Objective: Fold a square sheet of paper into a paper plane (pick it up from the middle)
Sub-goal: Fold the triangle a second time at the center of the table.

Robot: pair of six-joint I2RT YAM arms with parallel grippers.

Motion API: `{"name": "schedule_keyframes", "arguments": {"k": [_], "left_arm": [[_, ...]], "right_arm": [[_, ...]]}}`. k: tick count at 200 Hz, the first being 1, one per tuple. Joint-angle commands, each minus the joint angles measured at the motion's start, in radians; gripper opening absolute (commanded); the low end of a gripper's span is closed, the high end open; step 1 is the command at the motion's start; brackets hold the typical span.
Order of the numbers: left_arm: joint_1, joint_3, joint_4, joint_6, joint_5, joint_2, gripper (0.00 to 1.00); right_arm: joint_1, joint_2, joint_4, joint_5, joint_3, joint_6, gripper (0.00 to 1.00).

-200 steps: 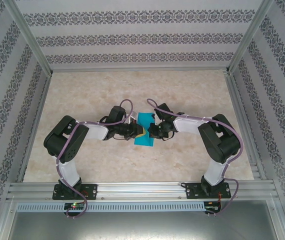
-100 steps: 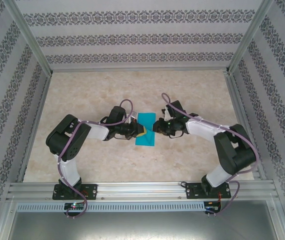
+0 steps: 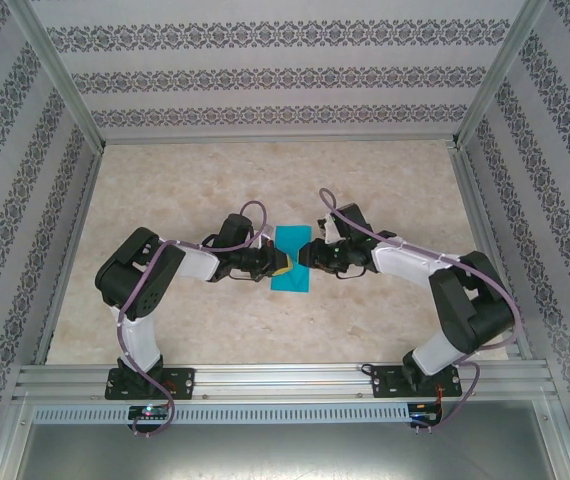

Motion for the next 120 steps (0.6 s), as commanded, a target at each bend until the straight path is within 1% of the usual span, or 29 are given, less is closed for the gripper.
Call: {"name": "schedule_keyframes", "arguments": {"k": [1,30,58,78,88,99,120], "left_arm": [[-0.011,0.006,0.034,-0.008,0.016,0.011,0.00],[-0.012,0.006,0.032,-0.007,0.017,0.006,0.00],[-0.012,0.007,0.032,-0.007,0.017,0.008,0.00],[-0.012,0.010,0.030,-0.008,0.020,0.003,0.00],[-0.013,0.010,0.030,-0.008,0.020,-0.003,0.00],[-0.012,0.013,0.026,-0.004,0.022,-0.007,0.00],[-0.018,0.030,-0.023,0.038,0.023,-0.025,0.00]], "right_arm": [[0.010,0.033,0.021,-0.030,0.019,-0.012,0.39],[0.011,0.057,0.028,-0.032,0.014,-0.009,0.37],[0.012,0.065,0.048,-0.049,0.013,-0.001,0.26],[0.007,0.063,0.033,-0.014,0.019,-0.008,0.16],[0.003,0.065,0.018,0.003,0.022,-0.015,0.13],[-0.003,0.069,0.005,0.013,0.028,-0.030,0.08],[-0.009,0.082,-0.008,0.014,0.036,-0.064,0.05]]}}
